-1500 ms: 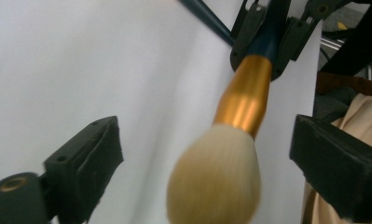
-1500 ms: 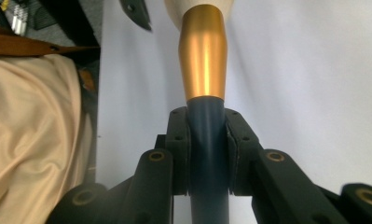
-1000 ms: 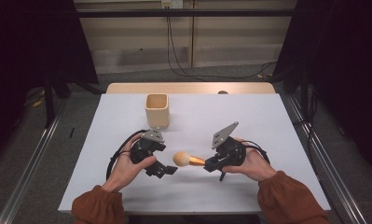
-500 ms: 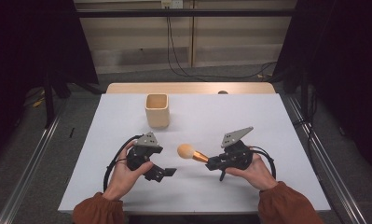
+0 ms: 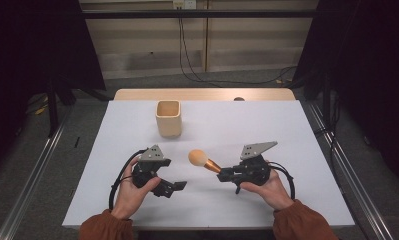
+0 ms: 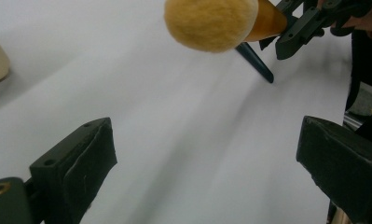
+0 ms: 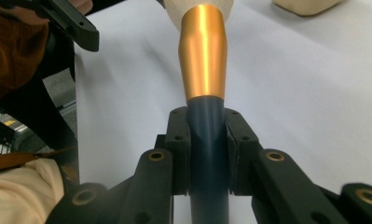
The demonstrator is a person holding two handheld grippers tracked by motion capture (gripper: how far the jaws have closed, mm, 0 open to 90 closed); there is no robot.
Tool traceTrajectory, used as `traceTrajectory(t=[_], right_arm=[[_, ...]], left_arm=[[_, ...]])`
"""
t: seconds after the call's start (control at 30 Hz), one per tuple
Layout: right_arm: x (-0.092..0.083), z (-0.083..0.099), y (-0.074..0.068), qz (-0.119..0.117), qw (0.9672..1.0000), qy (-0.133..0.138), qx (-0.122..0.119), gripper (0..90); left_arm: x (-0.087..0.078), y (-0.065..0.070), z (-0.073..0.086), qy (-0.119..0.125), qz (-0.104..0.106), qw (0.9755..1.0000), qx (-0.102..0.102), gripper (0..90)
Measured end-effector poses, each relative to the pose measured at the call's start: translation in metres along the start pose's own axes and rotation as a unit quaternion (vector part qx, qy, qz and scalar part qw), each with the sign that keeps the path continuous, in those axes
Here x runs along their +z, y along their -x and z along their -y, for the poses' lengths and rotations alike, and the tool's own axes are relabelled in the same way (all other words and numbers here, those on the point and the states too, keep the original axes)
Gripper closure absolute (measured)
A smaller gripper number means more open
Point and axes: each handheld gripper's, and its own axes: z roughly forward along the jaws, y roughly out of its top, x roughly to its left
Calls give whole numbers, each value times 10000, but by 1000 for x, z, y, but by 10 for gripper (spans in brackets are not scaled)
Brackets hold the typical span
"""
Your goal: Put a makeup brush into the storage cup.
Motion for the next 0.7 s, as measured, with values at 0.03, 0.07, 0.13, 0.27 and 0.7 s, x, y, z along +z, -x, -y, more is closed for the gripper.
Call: traceTrajectory(t=[0.03, 0.07, 0.13, 0.27, 0.7], right_arm=[[0, 0, -1, 22, 10000, 46, -6, 754], [-1, 1, -1, 47, 9999, 105, -4, 755], [-1, 2, -1, -17, 9998, 209, 41, 755], [0, 3, -3, -11, 9991, 413, 40, 755], [1, 7, -5, -63, 9930, 1174, -91, 754]], left_arm=[[0, 0, 0, 25, -16, 10000, 23, 44], [-1, 1, 0, 54, -38, 10000, 29, 44], [-2, 1, 1, 87, 24, 10000, -9, 44], [-3, 2, 1, 143, -16, 9999, 21, 44], [-1, 5, 3, 281, -44, 9996, 42, 43]])
